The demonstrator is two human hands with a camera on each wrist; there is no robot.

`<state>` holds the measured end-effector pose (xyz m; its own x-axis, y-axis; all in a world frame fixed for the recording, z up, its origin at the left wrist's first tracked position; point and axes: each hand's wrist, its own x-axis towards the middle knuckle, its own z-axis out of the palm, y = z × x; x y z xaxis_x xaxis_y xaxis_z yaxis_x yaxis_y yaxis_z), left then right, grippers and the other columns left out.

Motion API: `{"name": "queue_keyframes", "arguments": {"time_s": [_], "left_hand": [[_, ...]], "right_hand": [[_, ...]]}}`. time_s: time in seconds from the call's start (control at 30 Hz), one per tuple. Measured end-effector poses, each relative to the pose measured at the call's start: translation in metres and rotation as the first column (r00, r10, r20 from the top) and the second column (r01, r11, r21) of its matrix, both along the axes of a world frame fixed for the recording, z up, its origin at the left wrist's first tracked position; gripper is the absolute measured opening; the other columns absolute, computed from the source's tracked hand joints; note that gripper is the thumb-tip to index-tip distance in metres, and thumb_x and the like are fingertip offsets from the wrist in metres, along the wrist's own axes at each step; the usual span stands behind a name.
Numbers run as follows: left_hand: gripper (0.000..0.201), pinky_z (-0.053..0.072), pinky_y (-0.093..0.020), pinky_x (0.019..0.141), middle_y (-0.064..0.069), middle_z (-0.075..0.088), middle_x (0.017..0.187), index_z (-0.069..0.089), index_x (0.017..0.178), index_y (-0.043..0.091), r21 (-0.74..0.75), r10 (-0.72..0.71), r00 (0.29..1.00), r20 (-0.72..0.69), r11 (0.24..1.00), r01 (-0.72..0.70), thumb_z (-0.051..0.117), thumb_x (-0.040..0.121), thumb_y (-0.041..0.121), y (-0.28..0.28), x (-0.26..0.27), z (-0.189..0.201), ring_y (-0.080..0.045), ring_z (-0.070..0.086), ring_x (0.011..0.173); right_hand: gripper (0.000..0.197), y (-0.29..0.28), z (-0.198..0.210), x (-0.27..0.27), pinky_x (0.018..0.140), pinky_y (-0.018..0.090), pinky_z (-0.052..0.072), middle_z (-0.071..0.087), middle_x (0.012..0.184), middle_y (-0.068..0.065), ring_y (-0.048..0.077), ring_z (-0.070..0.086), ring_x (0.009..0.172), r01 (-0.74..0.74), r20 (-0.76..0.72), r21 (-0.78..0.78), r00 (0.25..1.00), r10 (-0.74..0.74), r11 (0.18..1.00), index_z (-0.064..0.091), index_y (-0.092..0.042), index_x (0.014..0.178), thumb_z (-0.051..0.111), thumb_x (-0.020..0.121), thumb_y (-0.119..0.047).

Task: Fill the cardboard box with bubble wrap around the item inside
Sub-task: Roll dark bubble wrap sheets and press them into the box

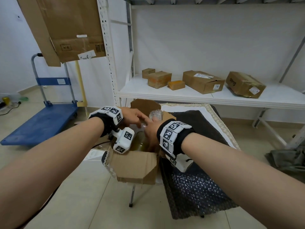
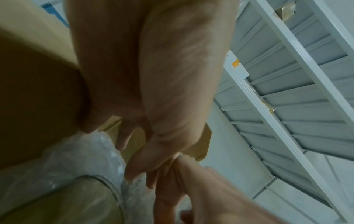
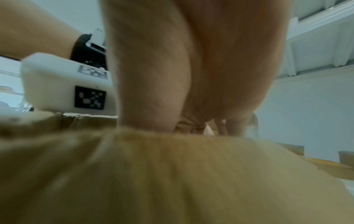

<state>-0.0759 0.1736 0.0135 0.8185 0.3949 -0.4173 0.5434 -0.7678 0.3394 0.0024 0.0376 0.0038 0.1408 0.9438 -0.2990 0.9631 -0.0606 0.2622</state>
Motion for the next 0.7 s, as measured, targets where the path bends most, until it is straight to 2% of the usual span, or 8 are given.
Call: {"name": "queue_keyframes", "arguments": {"time_s": [0.1, 0.17, 0.23, 0.33, 0.4, 0.5, 0.6, 0.7], "left_hand": [[0.041, 0.041, -0.037, 0.107, 0.032, 0.063, 0.107, 0.057, 0.099, 0.067, 0.085, -0.004, 0.999, -0.037, 0.996, 0.007, 0.060, 0.079, 0.030, 0.001, -0.002, 0.000, -0.005, 0.059, 0.106], [0.052, 0.042, -0.024, 0.098, 0.032, 0.058, 0.118, 0.056, 0.120, 0.058, -0.017, -0.026, 0.999, -0.035, 1.000, 0.025, 0.057, 0.086, 0.019, -0.001, 0.000, 0.000, 0.004, 0.055, 0.103], [0.058, 0.043, -0.013, 0.077, 0.019, 0.057, 0.122, 0.055, 0.136, 0.036, -0.099, -0.034, 0.999, -0.041, 0.995, 0.030, 0.049, 0.091, 0.000, -0.005, 0.001, 0.001, 0.002, 0.054, 0.098], [0.055, 0.047, -0.020, 0.080, 0.012, 0.061, 0.121, 0.057, 0.135, 0.030, -0.168, -0.026, 0.999, -0.029, 0.986, 0.021, 0.048, 0.092, -0.003, -0.005, 0.002, -0.001, -0.011, 0.056, 0.106], [0.055, 0.041, -0.025, 0.096, 0.017, 0.060, 0.124, 0.057, 0.134, 0.033, -0.210, -0.022, 0.999, -0.032, 0.978, 0.015, 0.052, 0.092, -0.001, -0.001, 0.003, -0.007, -0.008, 0.053, 0.115], [0.058, 0.029, -0.025, 0.107, 0.020, 0.052, 0.133, 0.051, 0.140, 0.032, -0.246, -0.059, 0.995, -0.075, 0.969, 0.039, 0.053, 0.092, 0.000, -0.001, 0.006, -0.011, -0.003, 0.044, 0.124], [0.052, 0.031, -0.029, 0.108, 0.016, 0.056, 0.134, 0.056, 0.136, 0.032, -0.209, -0.053, 0.998, -0.040, 0.977, 0.044, 0.057, 0.091, 0.004, 0.000, 0.008, -0.008, -0.005, 0.048, 0.122], [0.035, 0.040, -0.033, 0.107, 0.007, 0.067, 0.117, 0.068, 0.118, 0.025, -0.073, -0.054, 0.985, 0.162, 0.995, 0.066, 0.063, 0.088, 0.008, 0.005, 0.014, 0.000, -0.012, 0.059, 0.112]], "right_hand": [[0.043, -0.001, 0.003, -0.009, 0.084, 0.033, 0.035, 0.047, 0.139, 0.004, 0.025, 0.039, 0.128, -0.065, 0.009, 0.050, 0.998, 0.065, 0.997, 0.062, -0.014, 0.124, 0.067, 0.089, -0.038], [0.040, -0.002, 0.008, -0.015, 0.080, 0.031, 0.037, 0.058, 0.125, 0.004, 0.023, 0.050, 0.123, -0.062, -0.031, 0.003, 0.998, 0.062, 0.998, 0.061, -0.012, 0.125, 0.066, 0.092, -0.033], [0.035, -0.003, 0.014, -0.019, 0.073, 0.028, 0.041, 0.061, 0.109, 0.003, 0.021, 0.059, 0.104, -0.060, -0.058, -0.028, 0.997, 0.058, 0.998, 0.064, -0.009, 0.121, 0.067, 0.091, -0.028], [0.028, -0.003, 0.015, -0.025, 0.054, 0.026, 0.040, 0.061, 0.089, 0.003, 0.016, 0.055, 0.072, -0.056, -0.041, -0.083, 0.998, 0.052, 0.995, 0.066, -0.009, 0.110, 0.066, 0.089, -0.028], [0.034, -0.005, 0.013, -0.025, 0.060, 0.031, 0.045, 0.062, 0.097, 0.006, 0.021, 0.062, 0.091, -0.040, -0.043, -0.122, 0.998, 0.035, 0.992, 0.063, -0.009, 0.121, 0.063, 0.091, -0.026], [0.048, -0.018, 0.015, -0.025, 0.102, 0.033, 0.037, 0.049, 0.145, 0.012, 0.027, 0.043, 0.137, -0.039, -0.134, -0.034, 0.990, 0.034, 0.999, 0.047, -0.009, 0.144, 0.057, 0.098, -0.019], [0.044, -0.017, 0.012, -0.026, 0.100, 0.034, 0.040, 0.050, 0.144, 0.012, 0.029, 0.047, 0.135, -0.053, -0.131, -0.088, 0.990, 0.041, 0.995, 0.048, -0.008, 0.142, 0.052, 0.101, -0.021], [0.036, -0.011, 0.013, -0.025, 0.089, 0.035, 0.046, 0.061, 0.130, 0.013, 0.030, 0.058, 0.118, -0.020, -0.168, -0.148, 0.986, -0.005, 0.989, 0.058, -0.009, 0.132, 0.052, 0.098, -0.019]]}}
